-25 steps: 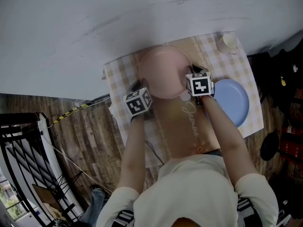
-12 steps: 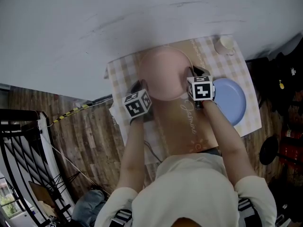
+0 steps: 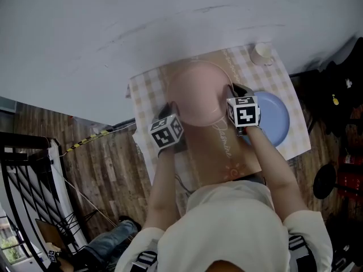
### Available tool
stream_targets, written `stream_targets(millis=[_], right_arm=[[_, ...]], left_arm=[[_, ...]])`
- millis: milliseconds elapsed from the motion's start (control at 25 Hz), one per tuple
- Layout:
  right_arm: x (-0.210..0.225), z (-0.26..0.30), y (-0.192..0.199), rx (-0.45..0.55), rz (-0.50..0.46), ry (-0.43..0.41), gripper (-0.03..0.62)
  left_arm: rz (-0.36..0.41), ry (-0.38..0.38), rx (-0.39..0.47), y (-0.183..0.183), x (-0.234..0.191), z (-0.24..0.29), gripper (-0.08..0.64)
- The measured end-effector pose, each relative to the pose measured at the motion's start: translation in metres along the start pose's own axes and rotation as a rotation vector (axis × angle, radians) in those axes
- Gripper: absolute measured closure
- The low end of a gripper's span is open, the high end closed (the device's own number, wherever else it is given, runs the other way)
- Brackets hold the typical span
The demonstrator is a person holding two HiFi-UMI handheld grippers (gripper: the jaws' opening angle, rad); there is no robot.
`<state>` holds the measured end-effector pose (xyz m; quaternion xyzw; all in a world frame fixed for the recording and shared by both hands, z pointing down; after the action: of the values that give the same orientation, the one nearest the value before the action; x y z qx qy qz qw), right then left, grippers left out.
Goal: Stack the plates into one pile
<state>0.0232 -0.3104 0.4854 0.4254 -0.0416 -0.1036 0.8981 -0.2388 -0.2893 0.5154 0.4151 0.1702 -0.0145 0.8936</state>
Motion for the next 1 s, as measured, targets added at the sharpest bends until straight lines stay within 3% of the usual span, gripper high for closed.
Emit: stream_targets(millis=[1000], right_arm=[[0.103,-0.113,0.048,0.079,0.010,-0.055,0.551]], left_arm=[[-0.023,0.017,0.040,0.051,0.138,-0.058,0.518]])
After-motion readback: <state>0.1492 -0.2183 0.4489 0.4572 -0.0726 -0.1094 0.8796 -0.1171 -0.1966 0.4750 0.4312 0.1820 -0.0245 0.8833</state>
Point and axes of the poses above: the fingertips, and each gripper's own axes: z forward along the fingers, x to its right, y out of its underside, the point moved 6 cm from there along -z, backward along the fingers, and after that the axes turned 5 degrees about -x, right-handed, at the moved point
